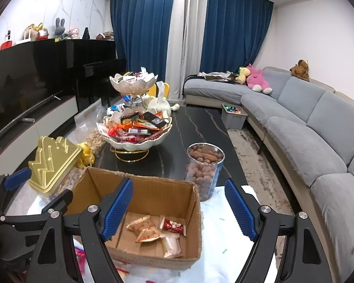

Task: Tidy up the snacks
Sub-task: 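Open both tools to drop the biscuit pack and wafer bar into the box, then withdraw both open tools from the box back toward the remaining snacks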

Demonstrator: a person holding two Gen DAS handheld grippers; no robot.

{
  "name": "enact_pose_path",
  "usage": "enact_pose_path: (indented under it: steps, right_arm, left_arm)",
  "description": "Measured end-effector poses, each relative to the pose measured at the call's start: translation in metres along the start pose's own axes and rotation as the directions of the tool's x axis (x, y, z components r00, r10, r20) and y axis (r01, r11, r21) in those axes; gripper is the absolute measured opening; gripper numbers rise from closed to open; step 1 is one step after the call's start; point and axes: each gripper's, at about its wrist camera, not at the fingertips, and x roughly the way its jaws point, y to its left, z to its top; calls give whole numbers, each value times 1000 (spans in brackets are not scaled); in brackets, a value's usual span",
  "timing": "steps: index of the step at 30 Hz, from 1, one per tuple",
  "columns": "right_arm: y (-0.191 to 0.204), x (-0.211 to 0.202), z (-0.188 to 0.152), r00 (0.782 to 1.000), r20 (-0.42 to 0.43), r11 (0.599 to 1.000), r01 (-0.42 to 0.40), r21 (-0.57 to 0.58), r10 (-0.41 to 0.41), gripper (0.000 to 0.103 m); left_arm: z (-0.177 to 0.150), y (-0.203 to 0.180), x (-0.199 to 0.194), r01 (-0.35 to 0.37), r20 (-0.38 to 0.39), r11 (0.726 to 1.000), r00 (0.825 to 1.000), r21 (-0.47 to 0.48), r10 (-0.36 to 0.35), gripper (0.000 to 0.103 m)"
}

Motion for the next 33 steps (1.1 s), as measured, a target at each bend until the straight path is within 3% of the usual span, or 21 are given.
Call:
enact_pose_path:
  steps: [19, 33]
  right_arm:
    - [-4, -47, -12, 999, 37, 1000, 5, 28, -6, 81]
    - [9, -75, -40, 999, 53, 1000, 7, 12, -7, 81]
  left_arm:
    - [-10, 3, -47, -23, 31, 1000, 999, -7, 23, 89]
    - [-46, 13, -73, -57, 17, 998, 998, -24, 58, 89]
